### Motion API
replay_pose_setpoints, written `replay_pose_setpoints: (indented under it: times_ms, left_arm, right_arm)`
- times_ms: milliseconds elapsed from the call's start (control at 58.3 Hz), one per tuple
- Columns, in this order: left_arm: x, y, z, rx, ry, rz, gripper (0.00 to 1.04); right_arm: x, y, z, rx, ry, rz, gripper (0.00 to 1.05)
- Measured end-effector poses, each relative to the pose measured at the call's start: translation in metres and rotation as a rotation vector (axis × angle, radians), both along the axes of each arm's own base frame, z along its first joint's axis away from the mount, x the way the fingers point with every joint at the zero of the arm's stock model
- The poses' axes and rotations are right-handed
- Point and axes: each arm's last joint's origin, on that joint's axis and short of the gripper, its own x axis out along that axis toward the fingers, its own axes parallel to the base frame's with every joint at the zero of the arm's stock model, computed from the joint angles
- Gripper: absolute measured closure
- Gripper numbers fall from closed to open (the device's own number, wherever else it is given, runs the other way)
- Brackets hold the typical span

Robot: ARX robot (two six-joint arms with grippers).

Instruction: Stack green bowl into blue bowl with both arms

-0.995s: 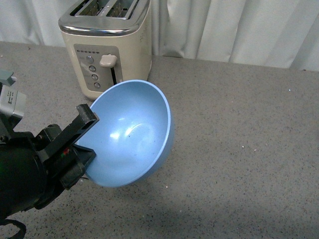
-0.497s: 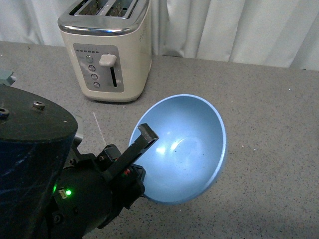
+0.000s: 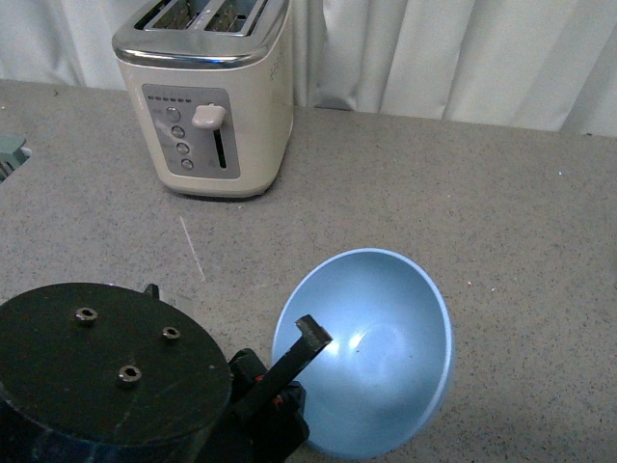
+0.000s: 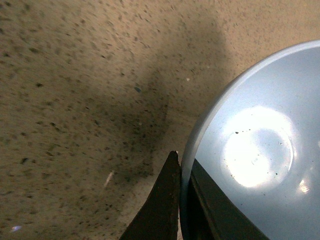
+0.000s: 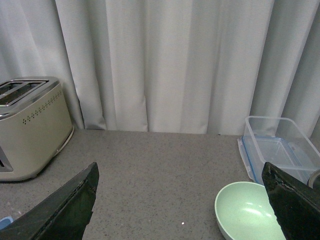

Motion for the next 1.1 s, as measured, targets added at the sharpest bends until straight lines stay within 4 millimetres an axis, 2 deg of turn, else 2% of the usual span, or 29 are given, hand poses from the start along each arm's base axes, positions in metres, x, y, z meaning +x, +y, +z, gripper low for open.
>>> replay_pose_setpoints:
  times_ms: [154,446,1098]
  left_arm:
    - [-0.001,-0.011,0.003,-0.022,-0.01,-0.028,1.01]
    - [0.003,-0.013,-0.003,-0.014,0.006,0.004,1.01]
    - [0.004,-0.002,-0.022,0.081,0.09,0.027,1.01]
  right_arm:
    - [0.0,0.0,0.0,0.0,0.0,0.0,0.09]
    - [0.0,0.0,0.0,0.0,0.0,0.0,0.09]
    - [0.0,0.0,0.0,0.0,0.0,0.0,0.09]
